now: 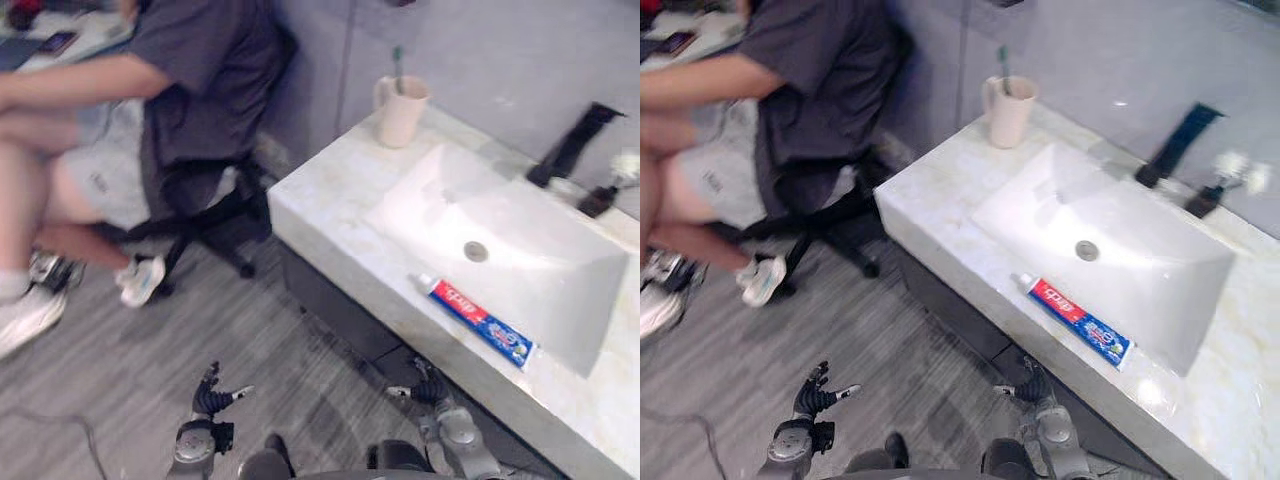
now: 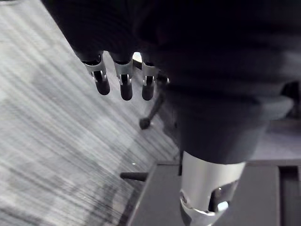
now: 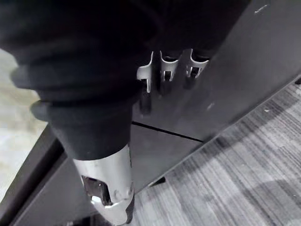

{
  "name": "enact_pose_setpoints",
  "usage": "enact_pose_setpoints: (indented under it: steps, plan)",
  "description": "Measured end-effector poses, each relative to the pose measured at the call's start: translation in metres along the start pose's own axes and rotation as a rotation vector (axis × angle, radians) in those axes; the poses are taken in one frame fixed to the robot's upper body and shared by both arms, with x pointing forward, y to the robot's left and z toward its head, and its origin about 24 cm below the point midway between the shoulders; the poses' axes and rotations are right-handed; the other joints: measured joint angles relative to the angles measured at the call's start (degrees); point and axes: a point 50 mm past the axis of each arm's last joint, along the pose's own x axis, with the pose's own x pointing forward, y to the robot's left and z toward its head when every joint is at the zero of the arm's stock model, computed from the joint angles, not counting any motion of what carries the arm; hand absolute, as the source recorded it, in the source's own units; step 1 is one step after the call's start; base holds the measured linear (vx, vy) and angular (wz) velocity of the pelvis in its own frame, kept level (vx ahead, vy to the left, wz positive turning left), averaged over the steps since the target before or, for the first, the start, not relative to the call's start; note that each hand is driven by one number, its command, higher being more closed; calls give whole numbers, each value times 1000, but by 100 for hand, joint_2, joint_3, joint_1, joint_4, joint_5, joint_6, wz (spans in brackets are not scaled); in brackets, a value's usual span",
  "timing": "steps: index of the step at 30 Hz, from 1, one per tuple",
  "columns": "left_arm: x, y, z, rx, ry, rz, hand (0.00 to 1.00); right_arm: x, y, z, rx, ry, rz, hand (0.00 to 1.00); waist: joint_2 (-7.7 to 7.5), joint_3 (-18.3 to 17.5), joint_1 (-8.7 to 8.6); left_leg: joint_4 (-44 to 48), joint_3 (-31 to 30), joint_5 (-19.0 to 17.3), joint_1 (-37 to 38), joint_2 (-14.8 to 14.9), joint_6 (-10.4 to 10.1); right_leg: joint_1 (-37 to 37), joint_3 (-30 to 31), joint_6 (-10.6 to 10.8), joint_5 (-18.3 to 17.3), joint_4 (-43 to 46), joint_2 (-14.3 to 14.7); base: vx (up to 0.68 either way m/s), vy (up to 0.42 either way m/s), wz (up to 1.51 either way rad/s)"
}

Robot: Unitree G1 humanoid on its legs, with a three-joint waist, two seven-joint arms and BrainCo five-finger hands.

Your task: Organize washtable

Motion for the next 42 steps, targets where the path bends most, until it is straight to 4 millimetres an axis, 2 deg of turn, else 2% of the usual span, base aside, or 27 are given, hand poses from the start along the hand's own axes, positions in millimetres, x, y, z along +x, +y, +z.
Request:
enact_pose_setpoints:
  steps: [1, 2, 3, 4, 5, 6, 7, 8, 9, 13, 15, 16, 17, 18, 19, 20, 26, 31, 36, 38, 42]
  plan:
    - [6, -1, 10, 1, -23, -4, 0, 1, 1, -4, -1, 23, 3, 0, 35, 50, -20, -97, 250, -6, 131, -26, 2, -228, -846, -385, 134, -69, 13, 168, 110, -90]
    - [7, -1, 11, 1, -28, -5, 0, -1, 0, -8, 1, 38, 1, 0, 27, 52, -23, -88, 347, -6, 184, -49, 1, -232, -997, -596, 255, -216, 64, 234, 66, -71]
    - [6, 0, 9, 4, -22, -6, 0, -6, -3, -19, 15, 74, -16, 0, -28, 49, -77, 39, 437, -76, 331, -124, -103, -145, -912, -724, 515, -674, 184, 291, -10, -24]
    - [4, -2, 6, 2, -13, -14, 0, -13, -7, -31, 29, 113, -36, 0, -132, 8, -159, 434, 478, -331, 391, -144, -320, -13, -884, -780, 866, -998, 185, 305, -54, -16]
    - [2, -6, 3, -9, -1, -24, 0, -16, -11, -38, 21, 137, -44, 0, -20, 60, -202, 794, 480, -526, 377, 18, -415, 81, -881, -834, 782, -938, 258, 255, -85, -48]
    - [-1, -8, -2, -7, 12, -36, 0, -20, -13, -45, 44, 173, -34, 0, 24, 75, -154, 1825, 521, -625, 78, 331, -496, 207, -615, -844, 744, -1059, 402, 192, -76, -73]
    - [-2, -9, -4, -8, 16, -38, 0, -20, -13, -46, 50, 177, -31, 0, 44, 94, -137, 2328, 492, -593, -130, 481, -484, 236, -530, -859, 756, -1149, 467, 231, -104, -113]
    - [-4, -14, -6, -13, 24, -48, 0, -19, -17, -46, 81, 186, -39, 0, 121, 186, -93, 3115, 214, -762, -536, 644, -480, 337, -290, -930, 853, -1313, 632, 229, -87, -111]
    - [-6, -20, -8, -26, 34, -62, 0, -19, -19, -49, 135, 211, -61, 0, 131, 255, -43, 3234, -207, -894, -722, 620, -456, 495, -79, -950, 904, -1437, 707, 222, -62, -106]
    - [-6, -28, -3, -37, 16, -91, 0, -26, -33, -64, 167, 270, -159, 0, 99, 279, -20, 2246, -1290, -986, -841, 200, -520, 928, 524, -865, 953, -1700, 738, 204, 63, -84]
    - [-7, -24, -6, -44, 25, -71, 0, -27, -49, -65, 157, 270, -226, 0, 190, 257, -12, 1439, -1909, -852, -838, 78, -641, 995, 961, -707, 1020, -1814, 827, 126, 170, -109]
    - [-8, -23, -10, -54, 47, -55, 0, -28, -57, -66, 149, 271, -250, 0, 250, 260, -29, 1195, -1929, -651, -823, 138, -600, 1012, 1081, -638, 1021, -1831, 899, 154, 255, -115]
    - [-10, -19, -16, -50, 68, -45, 0, -31, -62, -70, 159, 287, -281, 0, 309, 208, -22, 1107, -1824, -343, -745, 154, -483, 1032, 1306, -510, 1050, -1846, 887, 166, 278, -83]
    - [-11, -16, -18, -44, 73, -39, 0, -33, -64, -72, 167, 291, -293, 0, 251, 171, -25, 982, -1745, -340, -690, 76, -472, 1034, 1362, -443, 1079, -1923, 815, 135, 238, -65]
    - [-10, -11, -18, -34, 74, -31, 0, -34, -64, -73, 173, 296, -297, 0, 151, 158, -19, 794, -1577, -267, -625, -47, -359, 1002, 1496, -328, 1138, -2040, 691, 78, 137, -27]
    - [-11, 0, -26, 5, 108, -21, 0, -26, -60, -67, 212, 290, -300, 0, -31, -144, -8, -686, -1352, 428, 5, -898, 174, 1149, 1721, 159, 1679, -2858, 73, 20, 46, -15]
    - [-12, -2, -31, 4, 127, -24, 0, -27, -60, -68, 221, 294, -303, 0, -33, -143, -12, -743, -1340, 431, 167, -886, 171, 1288, 1725, 160, 1678, -2872, 73, 0, 0, 0]
    - [-20, -16, -41, -14, 169, -56, 0, -36, -59, -82, 296, 346, -328, 0, -15, -155, -13, -814, -1355, 442, 500, -893, 171, 1606, 1654, 173, 1667, -2898, 60, -12, -6, 2]
    - [-25, -25, -52, -55, 224, -65, 0, -48, -68, -95, 394, 374, -404, 0, 38, -173, -24, -856, -1548, 493, 813, -916, 141, 1984, 1388, 179, 1624, -2881, 20, -53, -21, 23]
    - [-28, -21, -56, -66, 243, -48, 0, -50, -71, -96, 401, 371, -415, 0, 40, -172, -21, -855, -1639, 523, 916, -917, 138, 2090, 1279, 184, 1548, -2781, 5, -115, -33, 26]
    - [-32, 14, -69, -85, 292, 70, 0, -47, -83, -86, 378, 319, -426, 0, 83, -198, -17, -864, -1749, 541, 918, -898, 51, 2092, 1133, 137, 1461, -2696, 4, -119, -22, 18]
